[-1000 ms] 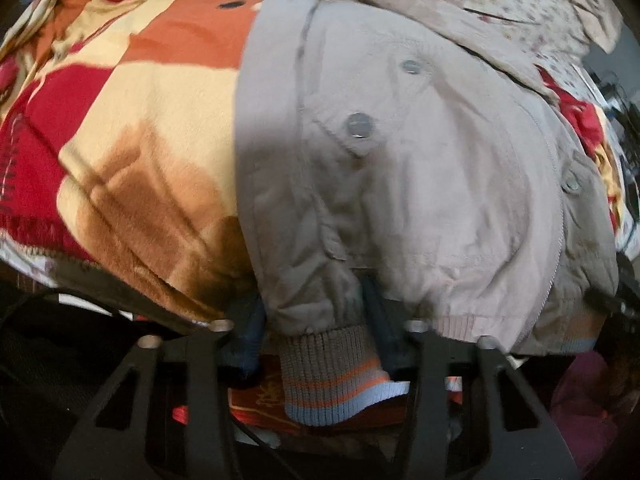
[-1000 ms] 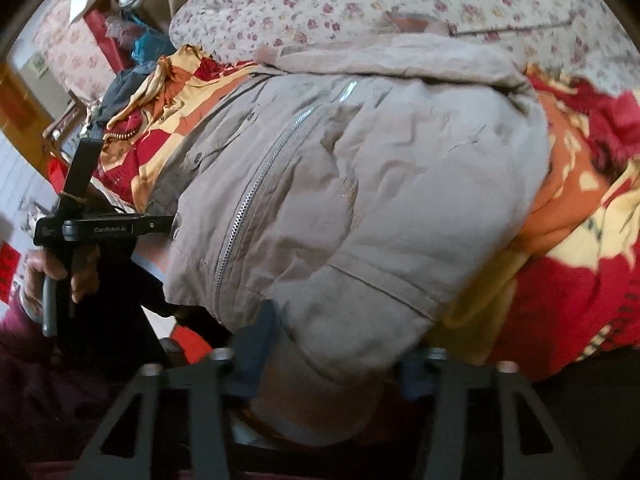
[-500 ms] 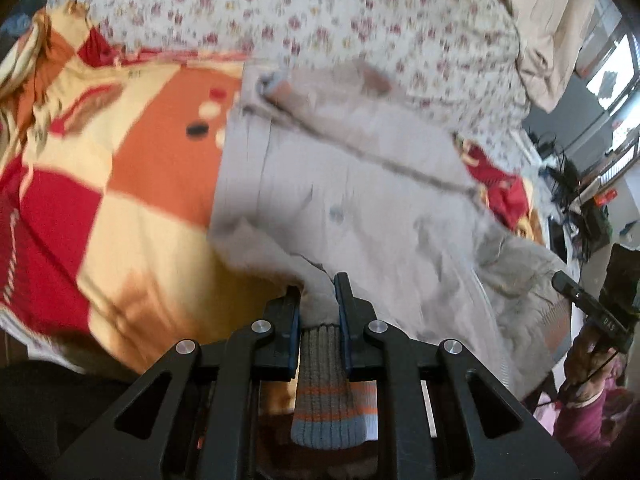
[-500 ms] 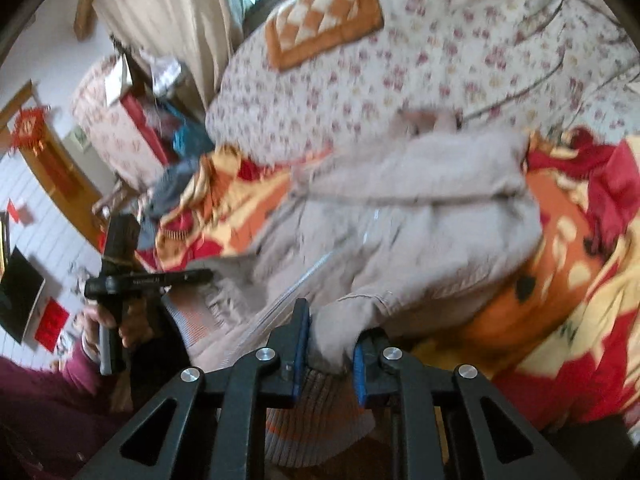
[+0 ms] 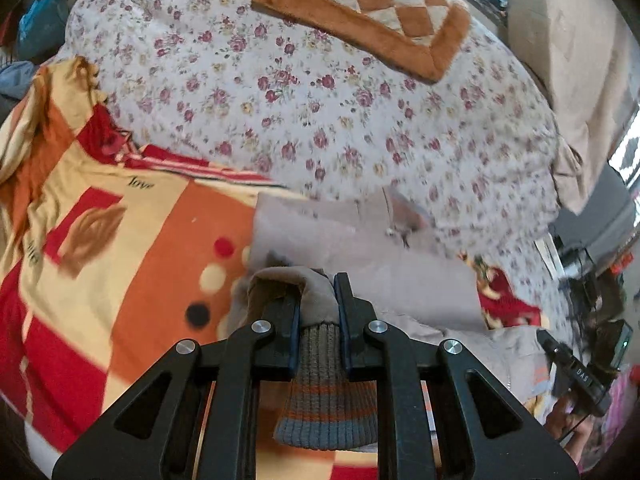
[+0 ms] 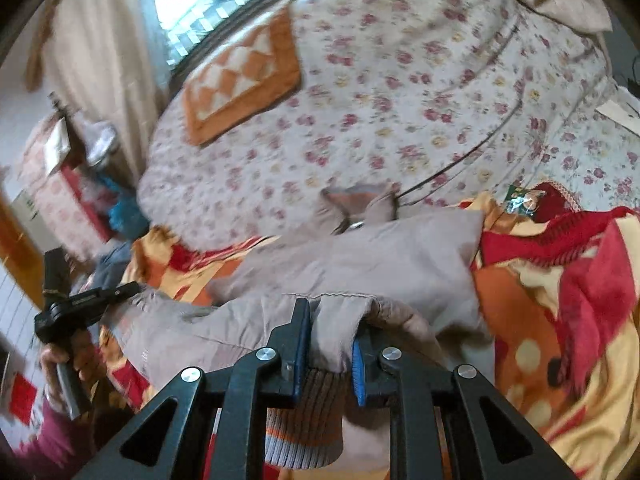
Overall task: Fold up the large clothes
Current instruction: 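Close both tools on the ribbed hem and lift it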
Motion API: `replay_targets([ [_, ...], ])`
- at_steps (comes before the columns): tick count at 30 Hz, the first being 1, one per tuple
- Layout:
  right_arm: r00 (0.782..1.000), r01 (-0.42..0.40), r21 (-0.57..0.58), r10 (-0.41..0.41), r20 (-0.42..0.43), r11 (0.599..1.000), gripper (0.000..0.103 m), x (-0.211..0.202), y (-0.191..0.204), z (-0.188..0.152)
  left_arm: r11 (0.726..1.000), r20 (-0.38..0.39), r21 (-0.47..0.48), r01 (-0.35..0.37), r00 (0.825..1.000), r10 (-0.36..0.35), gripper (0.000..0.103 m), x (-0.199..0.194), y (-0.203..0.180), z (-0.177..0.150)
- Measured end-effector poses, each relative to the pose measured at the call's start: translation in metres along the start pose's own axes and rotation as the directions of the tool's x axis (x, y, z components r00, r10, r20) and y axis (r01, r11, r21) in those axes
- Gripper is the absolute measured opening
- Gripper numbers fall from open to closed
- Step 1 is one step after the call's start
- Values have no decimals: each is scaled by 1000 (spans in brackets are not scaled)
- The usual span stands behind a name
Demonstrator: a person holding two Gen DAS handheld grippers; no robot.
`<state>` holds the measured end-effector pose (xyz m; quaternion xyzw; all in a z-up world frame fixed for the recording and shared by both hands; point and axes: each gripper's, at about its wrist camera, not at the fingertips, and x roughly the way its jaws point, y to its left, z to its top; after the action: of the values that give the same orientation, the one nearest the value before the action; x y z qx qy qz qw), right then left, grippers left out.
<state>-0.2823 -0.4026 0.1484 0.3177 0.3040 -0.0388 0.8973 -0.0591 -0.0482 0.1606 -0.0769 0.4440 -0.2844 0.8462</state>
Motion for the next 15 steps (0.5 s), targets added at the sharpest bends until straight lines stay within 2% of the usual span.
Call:
replay_targets([
  [7,997,77,82,-75,-22,994,16,61,-39,53,1000,-30,-5,-26,999,26,14,73,-9,44],
  [12,992,120,118,-115,-47,986,16,107,-66,78,998,-56,-55,-10,998,7,15,124,2,61],
  [14,988,146,126,-137,-72,981,16,130,-78,84,997,-76,-75,-1,997,-4,18,144,10,62],
  [15,986,158,128,-149,-80,979,16,139,-81,86,997,-80,-75,-5,997,-2,23,151,13,62],
])
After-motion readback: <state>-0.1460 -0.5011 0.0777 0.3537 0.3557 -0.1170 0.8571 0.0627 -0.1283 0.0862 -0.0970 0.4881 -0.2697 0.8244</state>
